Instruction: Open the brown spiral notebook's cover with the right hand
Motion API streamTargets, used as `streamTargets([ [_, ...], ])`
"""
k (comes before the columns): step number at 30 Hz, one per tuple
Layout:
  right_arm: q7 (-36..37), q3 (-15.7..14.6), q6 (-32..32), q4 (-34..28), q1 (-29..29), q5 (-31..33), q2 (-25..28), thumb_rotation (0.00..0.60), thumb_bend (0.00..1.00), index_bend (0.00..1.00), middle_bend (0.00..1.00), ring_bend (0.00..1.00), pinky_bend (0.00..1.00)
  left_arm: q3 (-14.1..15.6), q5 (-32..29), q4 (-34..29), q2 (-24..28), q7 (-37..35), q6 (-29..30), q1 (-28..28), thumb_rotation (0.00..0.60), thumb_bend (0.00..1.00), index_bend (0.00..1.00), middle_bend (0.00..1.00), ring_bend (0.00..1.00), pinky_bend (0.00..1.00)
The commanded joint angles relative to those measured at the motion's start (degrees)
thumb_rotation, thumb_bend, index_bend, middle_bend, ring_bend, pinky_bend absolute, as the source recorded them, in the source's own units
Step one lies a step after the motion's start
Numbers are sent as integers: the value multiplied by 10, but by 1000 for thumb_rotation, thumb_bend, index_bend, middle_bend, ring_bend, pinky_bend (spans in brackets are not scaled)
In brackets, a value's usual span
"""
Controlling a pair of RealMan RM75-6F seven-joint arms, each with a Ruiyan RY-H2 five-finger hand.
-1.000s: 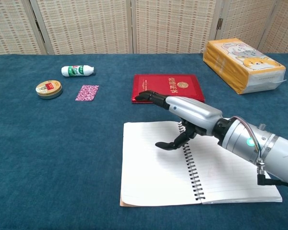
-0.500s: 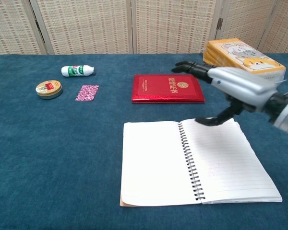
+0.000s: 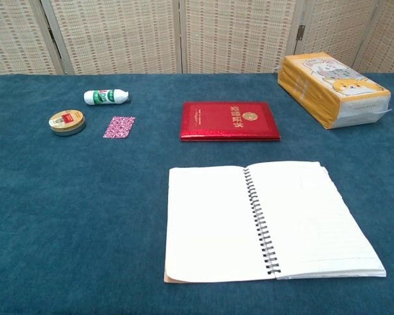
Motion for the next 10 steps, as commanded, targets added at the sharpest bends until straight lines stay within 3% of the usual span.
streamTargets([
  [1, 27, -7, 45, 8, -43, -5, 11, 600, 312, 0, 0, 0, 0, 6, 3, -1, -3, 9, -11, -7, 600, 244, 188, 107, 34, 175],
  [10, 48, 8, 83, 27, -77, -21, 8, 600, 325, 0, 0, 0, 0, 15, 4, -7, -9, 33, -25, -17, 600, 244, 188, 107, 34, 175],
])
